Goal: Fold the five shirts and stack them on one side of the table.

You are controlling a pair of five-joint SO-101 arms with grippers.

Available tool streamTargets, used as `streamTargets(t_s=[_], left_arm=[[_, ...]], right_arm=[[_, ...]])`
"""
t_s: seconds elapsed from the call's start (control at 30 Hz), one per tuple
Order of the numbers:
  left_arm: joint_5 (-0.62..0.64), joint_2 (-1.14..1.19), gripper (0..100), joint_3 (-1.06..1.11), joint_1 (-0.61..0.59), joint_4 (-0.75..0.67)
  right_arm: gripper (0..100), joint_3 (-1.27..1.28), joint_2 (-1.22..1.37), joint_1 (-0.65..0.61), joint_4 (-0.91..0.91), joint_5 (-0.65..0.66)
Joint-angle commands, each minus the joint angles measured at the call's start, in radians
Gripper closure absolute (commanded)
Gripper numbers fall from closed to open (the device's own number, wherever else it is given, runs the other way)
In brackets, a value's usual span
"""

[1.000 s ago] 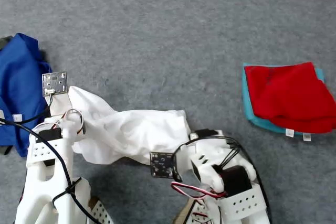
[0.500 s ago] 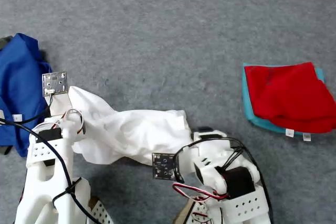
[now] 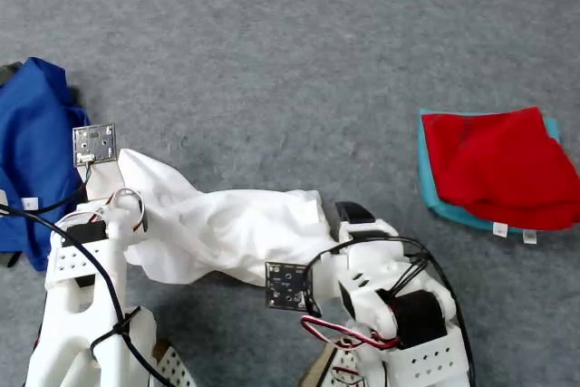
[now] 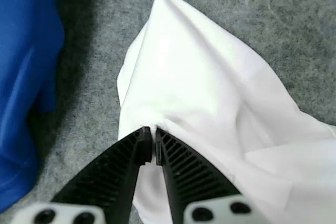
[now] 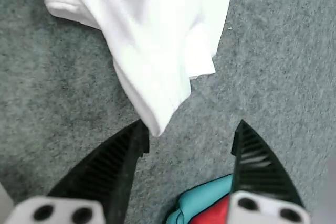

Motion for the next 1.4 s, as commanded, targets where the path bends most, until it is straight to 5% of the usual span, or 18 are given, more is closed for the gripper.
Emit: streamTargets(t_s=[0.0, 0.4, 0.67, 0.97, 1.37], left_arm=[[0.000, 0.002, 98, -0.002, -0.006, -0.018], [0.000, 0.002, 98, -0.003, -0.006, -0.020], [0.000, 0.002, 98, -0.003, -0.006, -0.020], [0.000, 0.002, 98, -0.002, -0.006, -0.020], [0.000, 0.002, 98, -0.002, -0.006, -0.020]], right_arm=[[73.2, -0.068, -0.004, -0.048, 0.091, -0.014], [73.6, -0.194, 0.282, -0.245, 0.074, -0.041], [78.1, -0.191, 0.283, -0.237, 0.055, -0.041], [78.2, -0.183, 0.283, -0.002, 0.041, 0.055], [78.2, -0.157, 0.282, -0.035, 0.018, 0.023]])
